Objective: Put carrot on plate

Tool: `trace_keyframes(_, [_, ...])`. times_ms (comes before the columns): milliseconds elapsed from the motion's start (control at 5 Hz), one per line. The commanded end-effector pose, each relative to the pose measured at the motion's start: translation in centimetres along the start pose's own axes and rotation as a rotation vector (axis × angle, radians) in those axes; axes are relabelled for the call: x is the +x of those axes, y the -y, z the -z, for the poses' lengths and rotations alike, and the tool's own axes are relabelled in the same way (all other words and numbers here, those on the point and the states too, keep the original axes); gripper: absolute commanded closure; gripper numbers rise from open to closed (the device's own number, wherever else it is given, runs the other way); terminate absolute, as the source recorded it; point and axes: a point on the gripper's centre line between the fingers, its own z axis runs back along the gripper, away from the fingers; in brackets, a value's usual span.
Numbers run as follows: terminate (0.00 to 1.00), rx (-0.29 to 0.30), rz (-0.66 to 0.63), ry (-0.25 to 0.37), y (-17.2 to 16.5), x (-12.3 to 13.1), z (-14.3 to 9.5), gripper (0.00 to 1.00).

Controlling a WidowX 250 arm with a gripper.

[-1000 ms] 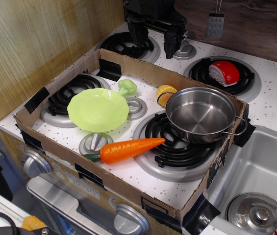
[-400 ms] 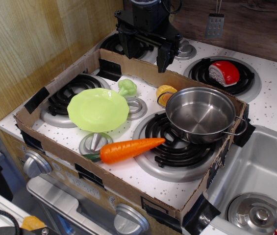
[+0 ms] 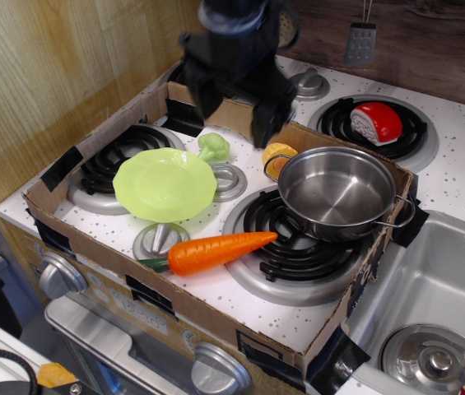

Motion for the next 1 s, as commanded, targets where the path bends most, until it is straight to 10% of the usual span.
trace_keyframes(0, [0.0,-0.074,0.133,0.066,-1.0,-3.3,-0.6,0.0])
trace_keyframes(400, [0.0,-0.176,0.382,0.118,-0.7,-5.2,2.3,0.0])
trace_keyframes(800, [0.0,-0.067,0.405,-0.083,0.2,-6.1,3.2,0.0])
